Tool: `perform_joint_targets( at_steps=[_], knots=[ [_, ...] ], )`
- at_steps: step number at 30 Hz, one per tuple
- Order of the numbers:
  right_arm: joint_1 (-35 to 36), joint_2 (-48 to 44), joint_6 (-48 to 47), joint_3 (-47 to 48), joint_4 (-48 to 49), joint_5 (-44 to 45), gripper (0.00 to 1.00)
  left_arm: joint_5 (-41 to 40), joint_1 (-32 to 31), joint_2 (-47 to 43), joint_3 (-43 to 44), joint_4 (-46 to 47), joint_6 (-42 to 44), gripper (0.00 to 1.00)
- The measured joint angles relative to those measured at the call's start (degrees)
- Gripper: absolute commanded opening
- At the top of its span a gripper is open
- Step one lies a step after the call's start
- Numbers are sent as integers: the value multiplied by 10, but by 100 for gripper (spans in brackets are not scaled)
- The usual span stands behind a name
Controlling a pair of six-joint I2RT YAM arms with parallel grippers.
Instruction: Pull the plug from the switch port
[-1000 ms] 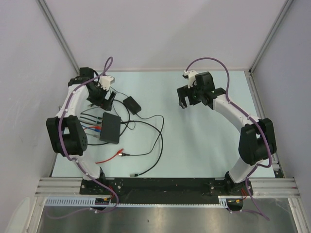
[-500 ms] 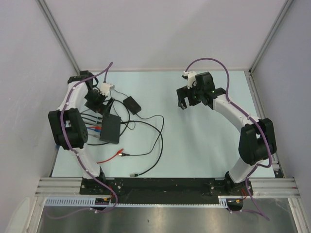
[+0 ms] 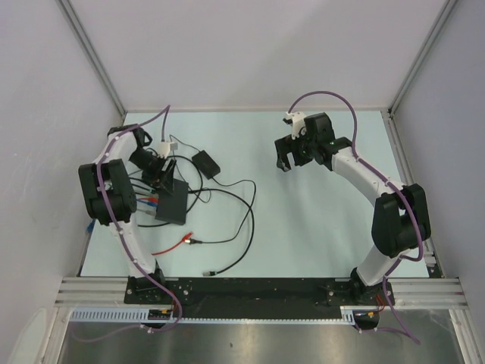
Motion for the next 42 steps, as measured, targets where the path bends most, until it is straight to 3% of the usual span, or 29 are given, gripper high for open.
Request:
perform_joint_targets(
  at_steps=[5,12,26,32,36,38,42],
  knots=[
    [0,0,-1,0,-1,-3,100,70,10,33,-7,-16,-19,54],
    [0,0,-8,0,-5,-7,100,176,14,34,-56,-22,-71,20],
    [0,0,-20,0,-20,-8,100,331,-19,73,-110,84,-174,10],
    [1,5,-30,19,-47,-8,100,370,-89,77,-129,252,-327,7],
    [2,15,-40,48,-71,-7,100,378,-128,80,-156,381,-458,13],
    [3,20,-45,63,-82,-7,100,381,-139,87,-153,423,-499,32],
    [5,28,-50,80,-95,0,100,382,-140,97,-149,457,-532,60]
  ],
)
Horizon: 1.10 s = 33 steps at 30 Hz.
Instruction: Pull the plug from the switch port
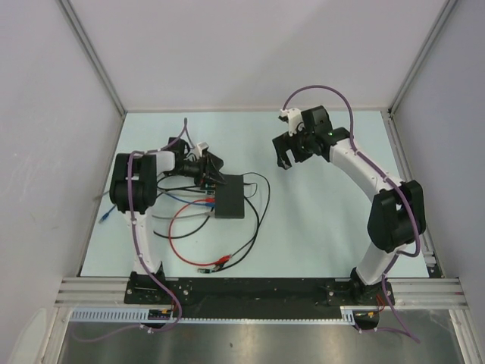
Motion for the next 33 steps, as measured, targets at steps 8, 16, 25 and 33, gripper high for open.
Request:
perform_joint_targets(
  at_steps=[8,16,25,33],
  knots=[
    [19,22,0,39,-2,-8,98,-36,21,-46,6,-9,16,91],
    [59,88,1,110,8,-76,21,-127,41,-144,26,-54,83,89],
    [59,188,-4,144,-21,-183,0,-167,41,-240,-15,-79,164,43],
    [56,225,-9,142,-42,-202,2,-127,7,-237,-20,-128,243,5]
  ],
)
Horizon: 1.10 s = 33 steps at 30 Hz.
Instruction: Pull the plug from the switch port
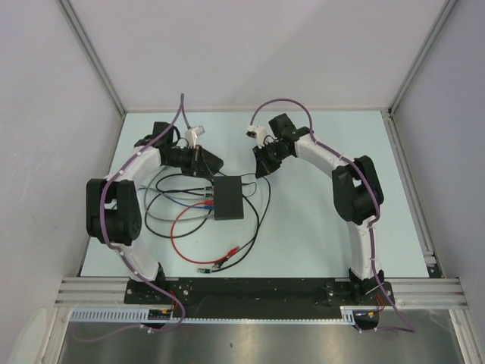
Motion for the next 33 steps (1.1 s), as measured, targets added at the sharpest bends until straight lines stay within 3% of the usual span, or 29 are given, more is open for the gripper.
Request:
perform_joint_targets(
  at_steps=[8,20,21,23,24,27,28,30,33],
  knots=[
    [-5,11,10,-9,25,69,2,13,-63,76,6,-18,24,1],
    [-3,82,32,25,48,90,2,-5,-91,171,55,-28,7,0],
    [-2,82,32,29,47,97,5,-7,-92,171,57,-29,7,0],
    [-3,82,30,38,46,109,25,-9,-94,171,60,-29,8,9],
    [-5,81,28,44,45,112,31,-11,-95,169,60,-26,9,25],
    [-18,68,14,54,42,114,56,-23,-94,147,59,-24,12,47],
    [-22,58,9,54,39,109,73,-26,-91,132,59,-23,9,50],
    [-30,34,5,55,37,89,91,-28,-85,94,57,-19,2,55],
    [-31,4,1,67,35,52,86,-30,-63,21,33,5,-17,58]
  ],
)
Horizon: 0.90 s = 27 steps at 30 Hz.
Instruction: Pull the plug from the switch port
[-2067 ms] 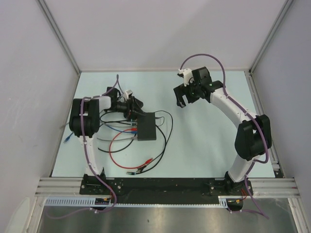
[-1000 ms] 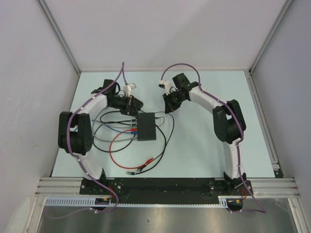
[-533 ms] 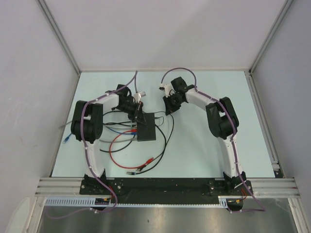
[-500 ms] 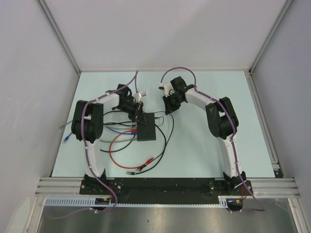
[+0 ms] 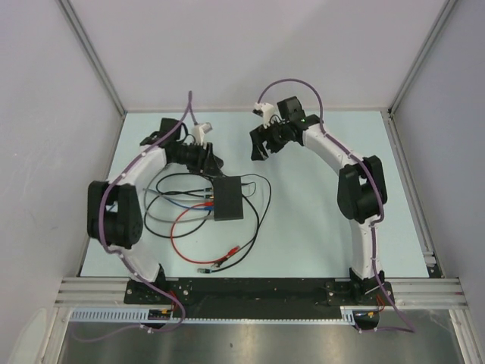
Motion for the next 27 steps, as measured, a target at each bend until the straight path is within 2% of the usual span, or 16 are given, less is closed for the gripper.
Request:
perform_joint_targets(
  at_steps=[2,5,7,9,12,17,27],
  knots=[
    [9,-5,-4,17,0,-25,83,-7,23,-49,-32,11,-9,59],
    [35,2,-16,42,-3,-57,59,-26,57,-88,-70,17,-17,60],
    [50,22,-24,61,-7,-82,39,-39,73,-87,-80,18,-22,60],
    [62,49,-31,83,-11,-108,13,-45,80,-79,-83,17,-25,61],
    [73,98,-47,106,-24,-150,2,-48,84,-64,-83,20,-29,64],
    [90,145,-64,105,-47,-179,0,-49,84,-38,-83,32,-48,67],
    [102,149,-49,63,-23,-197,0,-66,84,3,-33,29,-55,67]
  ],
)
